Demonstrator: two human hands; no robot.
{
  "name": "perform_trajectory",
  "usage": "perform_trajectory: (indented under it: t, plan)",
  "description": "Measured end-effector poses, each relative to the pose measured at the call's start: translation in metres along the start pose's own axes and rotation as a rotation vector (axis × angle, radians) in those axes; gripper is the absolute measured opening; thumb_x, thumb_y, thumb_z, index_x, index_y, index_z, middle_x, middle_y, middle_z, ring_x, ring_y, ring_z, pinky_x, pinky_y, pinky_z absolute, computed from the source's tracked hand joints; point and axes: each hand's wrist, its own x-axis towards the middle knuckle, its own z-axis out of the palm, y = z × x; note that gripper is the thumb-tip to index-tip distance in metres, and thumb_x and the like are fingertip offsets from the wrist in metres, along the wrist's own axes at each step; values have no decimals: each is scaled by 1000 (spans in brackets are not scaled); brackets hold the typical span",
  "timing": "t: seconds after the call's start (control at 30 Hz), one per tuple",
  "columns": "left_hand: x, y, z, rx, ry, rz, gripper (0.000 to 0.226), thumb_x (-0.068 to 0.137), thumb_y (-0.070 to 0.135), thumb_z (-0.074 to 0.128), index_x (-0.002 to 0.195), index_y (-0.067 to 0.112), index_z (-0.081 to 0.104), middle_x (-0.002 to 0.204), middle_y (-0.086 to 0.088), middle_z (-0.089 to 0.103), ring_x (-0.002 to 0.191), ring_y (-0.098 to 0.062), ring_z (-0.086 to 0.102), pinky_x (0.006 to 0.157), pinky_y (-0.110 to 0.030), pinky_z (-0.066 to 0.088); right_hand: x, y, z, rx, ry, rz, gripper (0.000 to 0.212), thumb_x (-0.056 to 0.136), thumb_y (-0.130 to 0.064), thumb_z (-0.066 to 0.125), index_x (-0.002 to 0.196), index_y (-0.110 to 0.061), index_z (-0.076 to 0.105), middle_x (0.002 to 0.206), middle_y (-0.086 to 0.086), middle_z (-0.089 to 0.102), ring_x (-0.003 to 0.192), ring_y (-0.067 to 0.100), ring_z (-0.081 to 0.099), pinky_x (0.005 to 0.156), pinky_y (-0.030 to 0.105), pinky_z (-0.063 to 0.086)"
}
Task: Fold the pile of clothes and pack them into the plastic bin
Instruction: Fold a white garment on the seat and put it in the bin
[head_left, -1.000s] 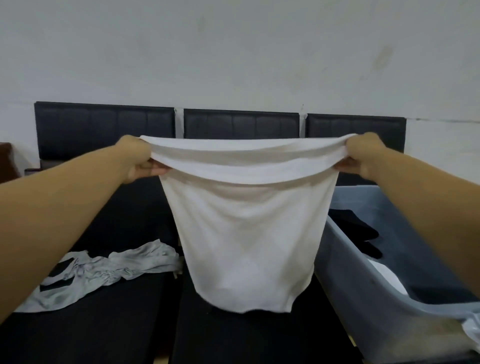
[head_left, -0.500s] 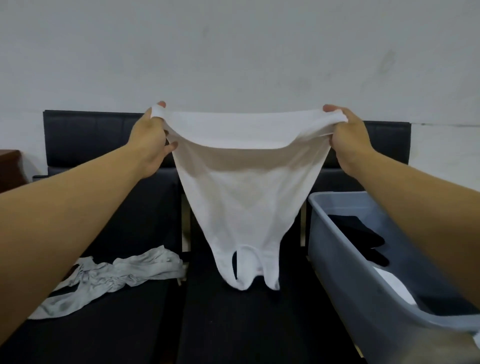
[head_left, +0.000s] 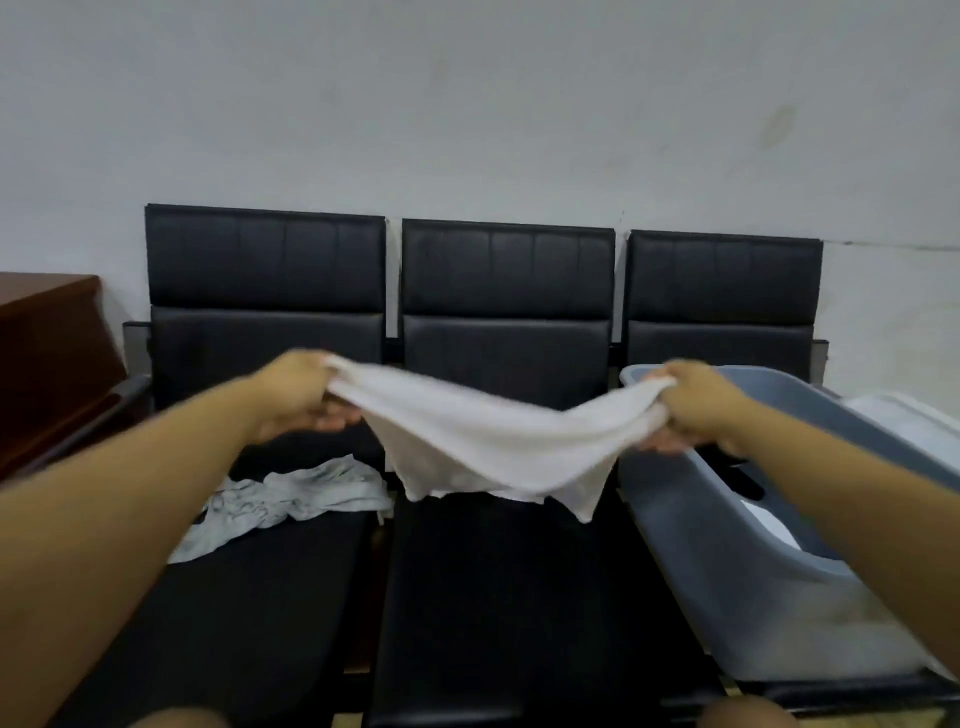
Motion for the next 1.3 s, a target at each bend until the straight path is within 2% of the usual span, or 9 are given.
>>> perform_trajectory:
  t: [0.07, 0.2, 0.37, 0.47, 0.57, 0.73, 0.87, 1.07, 1.3]
  plan:
    - [-5, -54, 8, 79, -9, -70, 26, 105, 4, 37, 114, 5, 62, 91, -18, 69, 70, -25, 68, 56, -32, 57, -13, 38, 15, -127, -92, 76, 18, 104, -4, 41, 103, -14, 56, 71, 15, 71, 53, 27, 71, 45, 30, 55]
    - [-27, -126, 22, 99, -39, -247, 27, 102, 0, 39, 107, 5, 65, 89, -18, 67, 74, -26, 66, 68, -37, 58, -33, 103, 39, -13, -209, 249, 7, 101, -7, 49, 99, -11, 55, 57, 8, 61, 48, 21, 61, 51, 29, 52]
    - [-33, -171, 13, 275, -97, -314, 31, 90, -10, 44, 93, -4, 74, 95, -25, 68, 83, -30, 67, 72, -36, 59, -50, 143, 45, 314, -376, 379, 19, 98, -3, 46, 101, -3, 65, 85, 15, 71, 75, 25, 66, 62, 31, 51]
    - [-39, -181, 0, 610, -234, -171, 26, 81, -4, 62, 86, 16, 78, 86, -8, 73, 77, -12, 66, 66, -21, 54, -57, 154, 45, 205, -482, 281, 38, 91, 9, 50, 118, -7, 71, 110, 14, 75, 97, 24, 73, 73, 26, 55]
    - [-44, -187, -12, 740, -308, -92, 27, 79, 1, 68, 88, 26, 76, 78, 3, 71, 63, -2, 60, 58, -16, 46, -64, 161, 45, 85, -508, 202, 35, 90, 6, 67, 120, -12, 69, 112, 7, 76, 107, 17, 72, 81, 23, 56]
    - [-42, -202, -12, 696, -138, 43, 24, 82, 11, 79, 89, 33, 75, 85, 12, 75, 82, -3, 68, 70, -16, 49, -64, 173, 51, 66, -241, 58, 13, 93, -11, 71, 102, -13, 79, 93, 4, 79, 90, 15, 74, 78, 23, 57]
    - [-39, -204, 1, 508, 16, 68, 23, 93, 8, 66, 89, 29, 75, 87, 10, 73, 87, -10, 67, 71, -22, 47, -64, 173, 67, 2, -52, -43, 17, 98, -18, 64, 84, -21, 74, 73, -5, 72, 68, 1, 63, 65, 12, 48]
    - [-38, -208, 39, -93, 82, -26, 25, 102, 30, 52, 100, 25, 76, 104, 1, 75, 106, -18, 67, 102, -40, 49, -66, 169, 108, 214, 116, -10, 23, 108, -33, 42, 118, -25, 61, 111, -8, 64, 103, 7, 59, 89, 33, 42]
    - [-36, -221, 66, 9, 100, 12, 34, 104, 31, 44, 93, 2, 58, 90, -19, 63, 81, -19, 55, 78, -36, 44, -69, 165, 141, 142, 279, -15, 24, 108, -35, 36, 109, -19, 54, 94, 2, 64, 87, 17, 63, 73, 37, 52]
